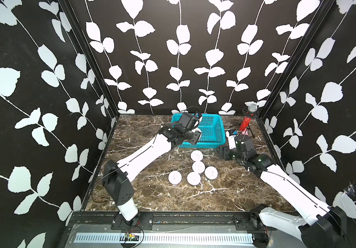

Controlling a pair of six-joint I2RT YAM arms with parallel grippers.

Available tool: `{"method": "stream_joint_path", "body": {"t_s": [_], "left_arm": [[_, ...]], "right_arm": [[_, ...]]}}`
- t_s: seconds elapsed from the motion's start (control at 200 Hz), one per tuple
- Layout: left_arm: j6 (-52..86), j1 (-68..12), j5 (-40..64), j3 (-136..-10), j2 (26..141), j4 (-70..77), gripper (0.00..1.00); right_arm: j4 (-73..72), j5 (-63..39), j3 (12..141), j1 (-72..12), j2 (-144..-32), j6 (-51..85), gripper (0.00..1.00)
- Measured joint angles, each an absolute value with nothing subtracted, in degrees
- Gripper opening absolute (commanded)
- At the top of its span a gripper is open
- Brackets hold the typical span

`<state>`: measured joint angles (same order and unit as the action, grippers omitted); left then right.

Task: Put the yogurt in the basket
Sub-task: Pick up the yogurt from the center of the board, then place the yogurt in the basket.

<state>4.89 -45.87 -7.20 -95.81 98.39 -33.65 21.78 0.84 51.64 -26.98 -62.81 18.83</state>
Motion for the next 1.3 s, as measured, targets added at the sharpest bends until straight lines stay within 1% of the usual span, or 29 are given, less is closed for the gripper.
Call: {"method": "stream_joint_path", "body": {"t_s": [0.295,0.725,1.3], "left_arm": [[4.9,-45.3,-7.3,-103.7,108.7,-31.3,0.54],[4.9,-44.5,-7.9,-113.6,120.1,-31.7,0.54],[3.6,-44.5,-7.9,-121.1,130.0,-34.6,0.54]], "right_arm": [[22.0,2.0,50.5,-26.3,-60.6,18.6,0.87],[23.5,2.4,48.9,-23.2,-58.9,18.8,0.86],[23.9,0.7,48.3,-22.8,-58.8,18.9,0.86]]}}
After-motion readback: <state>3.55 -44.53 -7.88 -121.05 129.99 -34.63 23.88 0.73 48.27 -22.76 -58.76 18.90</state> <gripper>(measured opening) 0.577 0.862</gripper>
